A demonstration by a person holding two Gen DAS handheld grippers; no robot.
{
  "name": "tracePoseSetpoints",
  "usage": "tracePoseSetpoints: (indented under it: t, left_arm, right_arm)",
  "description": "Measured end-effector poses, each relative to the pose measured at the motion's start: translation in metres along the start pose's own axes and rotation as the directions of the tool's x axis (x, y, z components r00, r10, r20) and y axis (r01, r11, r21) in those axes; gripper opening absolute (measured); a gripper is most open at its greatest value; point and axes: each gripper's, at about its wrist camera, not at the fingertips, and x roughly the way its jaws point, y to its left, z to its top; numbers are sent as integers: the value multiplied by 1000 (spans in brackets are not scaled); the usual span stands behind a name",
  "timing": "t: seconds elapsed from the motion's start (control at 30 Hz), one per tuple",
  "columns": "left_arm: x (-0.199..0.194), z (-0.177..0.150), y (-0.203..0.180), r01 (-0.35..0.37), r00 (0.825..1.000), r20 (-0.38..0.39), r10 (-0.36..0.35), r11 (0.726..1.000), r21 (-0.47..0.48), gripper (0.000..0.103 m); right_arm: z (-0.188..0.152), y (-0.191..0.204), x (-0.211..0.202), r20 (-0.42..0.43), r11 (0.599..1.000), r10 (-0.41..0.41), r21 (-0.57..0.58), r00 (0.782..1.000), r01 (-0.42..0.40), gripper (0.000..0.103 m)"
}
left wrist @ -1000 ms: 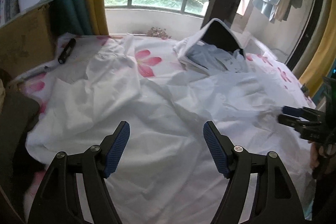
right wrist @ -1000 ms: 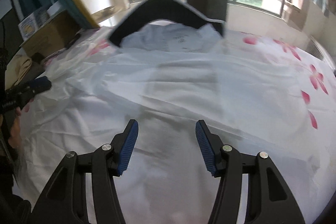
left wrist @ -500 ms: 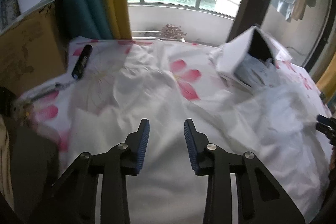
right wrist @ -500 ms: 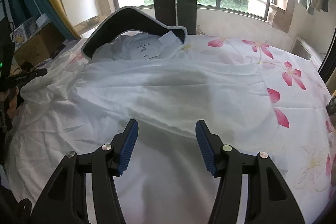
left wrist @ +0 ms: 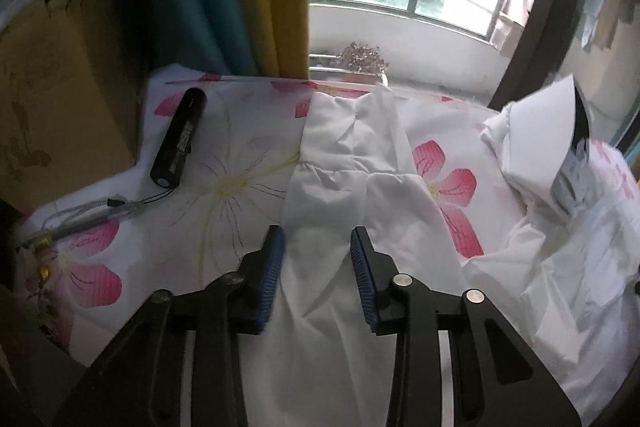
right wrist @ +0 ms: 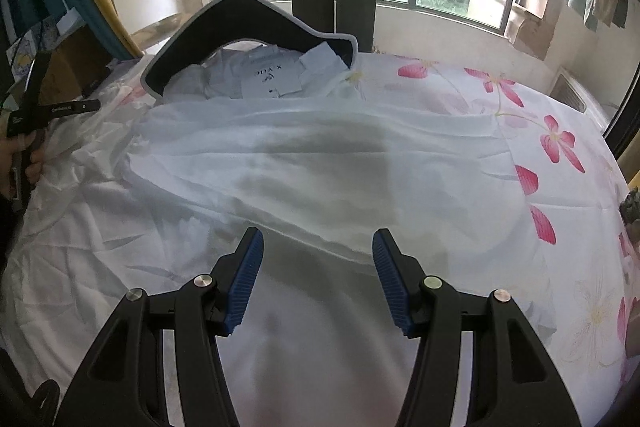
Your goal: Fold large clothes
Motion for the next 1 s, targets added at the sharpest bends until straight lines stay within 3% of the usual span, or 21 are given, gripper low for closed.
tracePoseSetpoints:
  t: [0.03,0.07,0.17,0.3,0.7,0.83,1.0]
  left_arm:
    - [0,0,-2,5,1000,-4,-5,1000,15,4]
    - [-1,0,-2,15,1000,-7,-15,1000,13,2]
    - [-8,0,-4,37,999,16,-37,999,5,2]
    - [-37,4,-13,60,993,105,-60,998,7,2]
    - [-141,21,-62,104,930,352,-109,994,32,2]
    - [-161,26,-86,118,908,399,-125,992,43,2]
    - [-168,30,-124,135,903,397,-163,986,98,2]
  right_arm:
    - [-1,0,0,-2,1000,-1,2,1000,1,57]
    - [-1,0,-1,-3,1000,-1,6,1000,1,57]
    - [-3,-1,-7,5,1000,1,15,1000,-1,57]
    - [-7,-1,-19,19,1000,8,17,1000,-8,57]
    - [-20,-13,-50,79,999,36,31,996,-38,57]
    - [-23,-22,-60,106,998,46,31,993,-49,57]
    - [-29,-39,-69,132,997,53,51,990,-60,57]
